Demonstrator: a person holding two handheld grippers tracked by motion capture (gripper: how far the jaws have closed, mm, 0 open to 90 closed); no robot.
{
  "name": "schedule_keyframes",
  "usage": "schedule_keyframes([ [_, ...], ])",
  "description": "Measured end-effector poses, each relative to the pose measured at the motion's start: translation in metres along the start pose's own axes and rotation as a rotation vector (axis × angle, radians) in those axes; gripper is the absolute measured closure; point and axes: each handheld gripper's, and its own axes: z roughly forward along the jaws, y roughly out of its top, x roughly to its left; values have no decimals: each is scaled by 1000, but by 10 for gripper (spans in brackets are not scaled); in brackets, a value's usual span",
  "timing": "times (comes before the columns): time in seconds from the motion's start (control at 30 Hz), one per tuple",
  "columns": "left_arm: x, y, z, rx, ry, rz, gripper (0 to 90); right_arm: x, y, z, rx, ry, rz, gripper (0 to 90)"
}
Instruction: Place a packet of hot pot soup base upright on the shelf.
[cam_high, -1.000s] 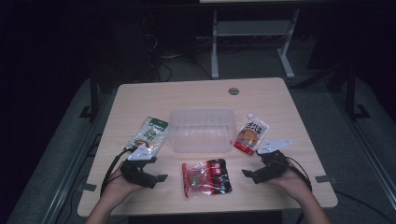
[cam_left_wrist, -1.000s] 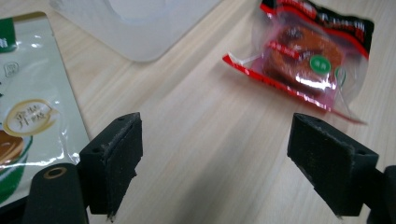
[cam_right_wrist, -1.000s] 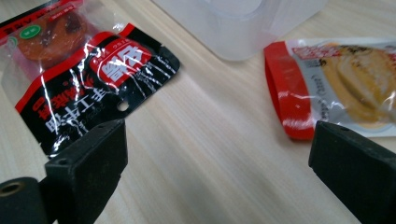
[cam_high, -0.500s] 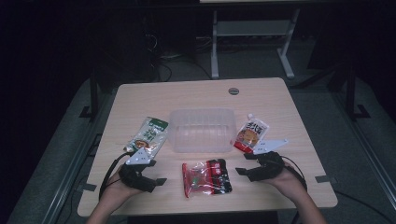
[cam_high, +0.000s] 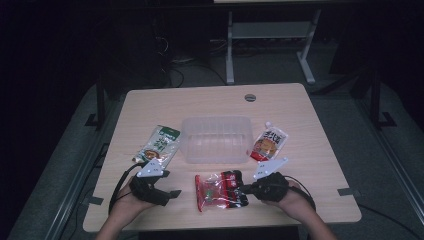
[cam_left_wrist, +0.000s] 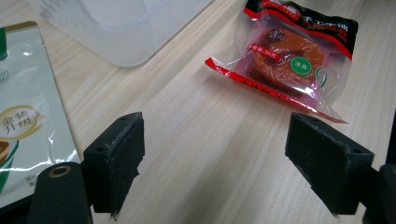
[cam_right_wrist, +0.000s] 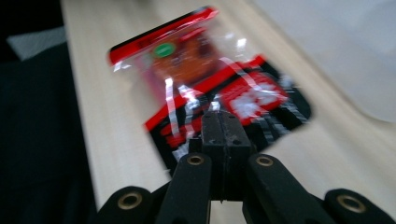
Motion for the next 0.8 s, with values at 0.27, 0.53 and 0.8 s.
schedule_keyframes([
  [0.27, 0, 0, 3, 7, -14, 8, 195, 16, 7, 19, 48, 92, -100, 899],
  [0.53, 1, -1, 8, 14, -33, 6, 195, 15, 4, 37, 144, 135, -171, 898],
  [0.8, -3, 1, 10, 11, -36, 16, 204, 6, 2, 39, 169, 79, -143, 898],
])
